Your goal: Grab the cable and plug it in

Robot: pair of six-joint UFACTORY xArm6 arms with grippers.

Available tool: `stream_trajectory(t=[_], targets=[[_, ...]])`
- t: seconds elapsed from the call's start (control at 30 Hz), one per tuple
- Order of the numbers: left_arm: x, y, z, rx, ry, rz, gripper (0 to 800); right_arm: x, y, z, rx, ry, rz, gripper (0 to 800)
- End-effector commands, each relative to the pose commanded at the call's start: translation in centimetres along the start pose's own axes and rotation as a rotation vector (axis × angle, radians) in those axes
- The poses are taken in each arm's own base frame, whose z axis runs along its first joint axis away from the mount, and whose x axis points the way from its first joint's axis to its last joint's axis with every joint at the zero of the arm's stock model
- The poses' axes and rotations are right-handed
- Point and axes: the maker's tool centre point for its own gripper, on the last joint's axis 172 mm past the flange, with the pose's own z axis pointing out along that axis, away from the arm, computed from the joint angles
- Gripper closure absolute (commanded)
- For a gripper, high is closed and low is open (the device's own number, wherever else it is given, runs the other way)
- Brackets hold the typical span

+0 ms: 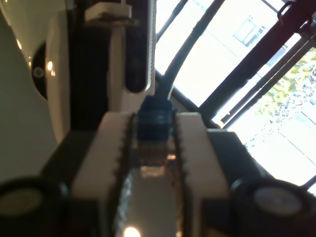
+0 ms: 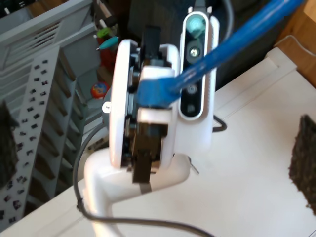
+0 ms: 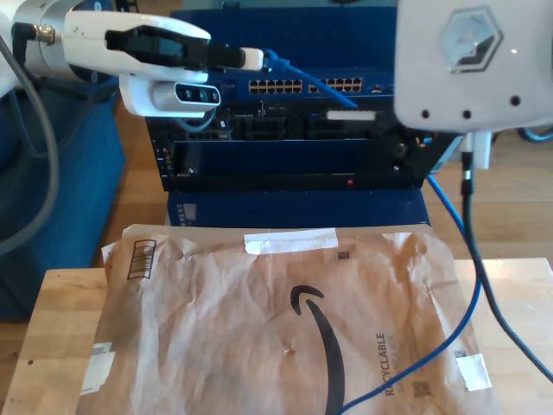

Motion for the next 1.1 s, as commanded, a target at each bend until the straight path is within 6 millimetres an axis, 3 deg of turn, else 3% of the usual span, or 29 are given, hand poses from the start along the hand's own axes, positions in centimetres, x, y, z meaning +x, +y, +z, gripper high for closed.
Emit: stream_trajectory(t=[0.13, 0.47, 0.77, 0.9, 1.07, 1.1], targets=[[-0.5, -0.9, 0.2, 0.032, -0.015, 0.017, 793, -0.3, -0.4, 0.3, 0.025, -0.005, -0.04, 61], [-0.1, -0.9, 0.1, 0.046, -0.021, 0.008, 792, -1.4, 0.4, 1.0, 0.023, -0.031, -0.053, 146], [0.2, -1.5, 0.5, 0.079, -0.012, 0.012, 792, -1.1, 0.9, 1.5, 0.012, -0.028, -0.052, 206], [0.3, -1.7, 0.6, 0.087, -0.011, 0.013, 783, -0.9, 0.6, 1.7, 0.031, -0.023, -0.047, 311], [0.4, -1.7, 0.6, 0.09, -0.011, 0.015, 780, -1.4, 1.0, 2.0, 0.023, -0.035, -0.054, 383], [0.5, -1.6, 0.6, 0.091, -0.014, 0.011, 780, -1.3, 1.1, 2.1, 0.022, -0.033, -0.051, 433]])
